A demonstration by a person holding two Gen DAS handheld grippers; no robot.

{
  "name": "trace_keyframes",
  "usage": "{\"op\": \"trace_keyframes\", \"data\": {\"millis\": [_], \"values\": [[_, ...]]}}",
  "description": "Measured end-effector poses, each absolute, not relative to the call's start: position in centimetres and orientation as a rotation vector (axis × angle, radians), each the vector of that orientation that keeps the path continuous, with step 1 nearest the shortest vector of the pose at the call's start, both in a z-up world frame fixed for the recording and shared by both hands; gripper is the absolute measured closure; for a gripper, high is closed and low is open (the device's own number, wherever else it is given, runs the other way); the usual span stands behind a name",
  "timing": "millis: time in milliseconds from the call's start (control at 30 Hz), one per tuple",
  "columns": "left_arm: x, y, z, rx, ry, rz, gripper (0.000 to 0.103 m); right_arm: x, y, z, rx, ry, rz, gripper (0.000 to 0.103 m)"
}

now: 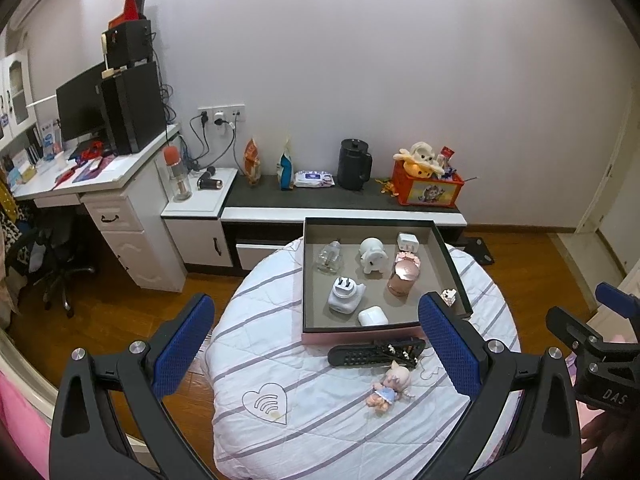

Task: Organize rigid objects
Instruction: 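Withdraw both open grippers from the pink box, then lower the right gripper onto the doll in the blue dress and grasp it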

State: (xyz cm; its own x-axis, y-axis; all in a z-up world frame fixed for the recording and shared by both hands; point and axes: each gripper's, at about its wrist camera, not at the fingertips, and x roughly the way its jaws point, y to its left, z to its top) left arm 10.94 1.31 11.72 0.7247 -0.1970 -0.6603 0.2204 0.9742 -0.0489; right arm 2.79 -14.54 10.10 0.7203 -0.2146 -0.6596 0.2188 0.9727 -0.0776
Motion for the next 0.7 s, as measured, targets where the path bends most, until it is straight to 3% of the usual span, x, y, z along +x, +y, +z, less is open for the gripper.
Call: {"op": "trace_keyframes", "data": {"millis": [400,700], "values": [[11.4,1.2,9.3,0.066,0.777,-0.234,0.000,4.2,-14.9,7.8,0.018,0.800,-0.227,0.000],[12.7,0.8,3.5,0.092,0.892,-0.229,0.000,6.3,-15.3,2.7,0.030,0.930,-0.192,0.000]]}}
